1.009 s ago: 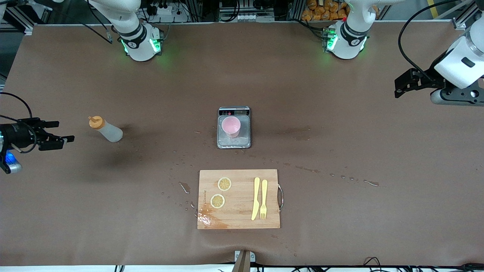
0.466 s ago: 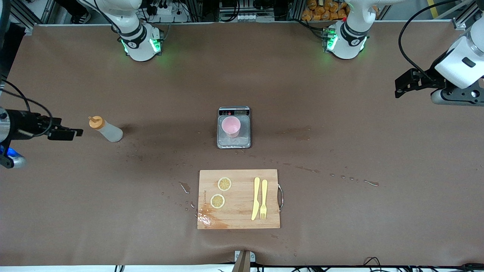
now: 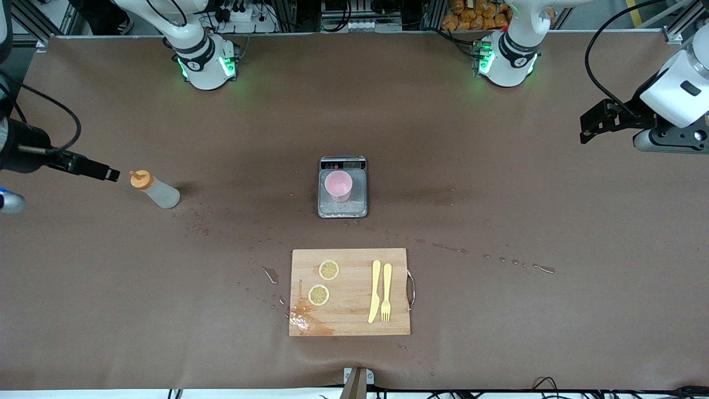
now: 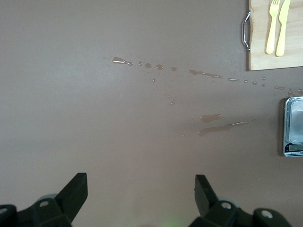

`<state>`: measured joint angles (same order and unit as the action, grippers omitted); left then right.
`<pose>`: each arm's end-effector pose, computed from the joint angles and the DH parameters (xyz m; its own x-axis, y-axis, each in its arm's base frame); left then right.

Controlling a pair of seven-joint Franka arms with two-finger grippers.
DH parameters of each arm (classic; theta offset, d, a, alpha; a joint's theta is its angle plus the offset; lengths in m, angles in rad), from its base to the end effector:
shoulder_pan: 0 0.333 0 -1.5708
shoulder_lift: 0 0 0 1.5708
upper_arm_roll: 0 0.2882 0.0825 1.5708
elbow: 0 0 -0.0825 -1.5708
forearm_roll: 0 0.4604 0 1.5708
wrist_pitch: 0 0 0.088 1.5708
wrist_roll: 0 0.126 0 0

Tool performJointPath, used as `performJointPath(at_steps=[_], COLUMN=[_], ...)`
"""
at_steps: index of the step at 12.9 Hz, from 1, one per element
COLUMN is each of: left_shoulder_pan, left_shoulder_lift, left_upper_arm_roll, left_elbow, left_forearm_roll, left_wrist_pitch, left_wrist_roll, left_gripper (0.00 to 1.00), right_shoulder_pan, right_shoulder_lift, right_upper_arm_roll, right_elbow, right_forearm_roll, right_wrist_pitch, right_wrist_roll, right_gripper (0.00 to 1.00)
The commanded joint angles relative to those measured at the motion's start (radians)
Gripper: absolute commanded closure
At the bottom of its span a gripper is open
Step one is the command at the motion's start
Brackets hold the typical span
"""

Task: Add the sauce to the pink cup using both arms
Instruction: 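Open the right gripper and withdraw it from the bottle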

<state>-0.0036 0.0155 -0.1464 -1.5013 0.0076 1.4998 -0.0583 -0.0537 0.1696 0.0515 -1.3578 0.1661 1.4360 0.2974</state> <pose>0.6212 -0.0923 0.5997 0.9957 -0.0910 -0.0165 -0.0912 -0.9958 -0.0063 0.6624 0.0186 0.5742 0.9534 -0.2694 -0.1360 -0.2877 -0.9474 -0.1400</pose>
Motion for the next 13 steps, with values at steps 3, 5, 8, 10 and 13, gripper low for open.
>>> performJointPath(at_steps=[3,5,8,10,13], left_shoulder_pan=[0.001,-0.001,-0.003,-0.003,-0.006], left_shoulder_lift=[0.007,0.007,0.006,0.007,0.007], left_upper_arm_roll=[-0.002,-0.002,-0.004,-0.004,-0.004], left_elbow=[0.018,0.019,0.021,0.021,0.021], left_forearm_roll=[0.006,0.005,0.005,0.005,0.006], left_wrist_pitch=[-0.003,-0.003,-0.001,-0.001,-0.001], left_wrist_roll=[0.002,0.000,0.002,0.000,0.000], left_gripper=[0.00,0.00,0.00,0.00,0.00], right_shoulder_pan=[0.012,0.015,0.015,0.014,0.009], right_shoulder_lift=[-0.241,-0.246,-0.229,-0.229,-0.229], right_upper_arm_roll=[-0.004,-0.004,-0.004,-0.004,-0.004], right_elbow=[-0.273,-0.290,-0.287,-0.297,-0.310], right_forearm_roll=[-0.071,-0.091,-0.108,-0.126,-0.135], right_wrist_pitch=[0.152,0.170,0.240,0.270,0.301], right_wrist_roll=[-0.103,-0.103,-0.104,-0.231,-0.317], right_gripper=[0.00,0.00,0.00,0.00,0.00])
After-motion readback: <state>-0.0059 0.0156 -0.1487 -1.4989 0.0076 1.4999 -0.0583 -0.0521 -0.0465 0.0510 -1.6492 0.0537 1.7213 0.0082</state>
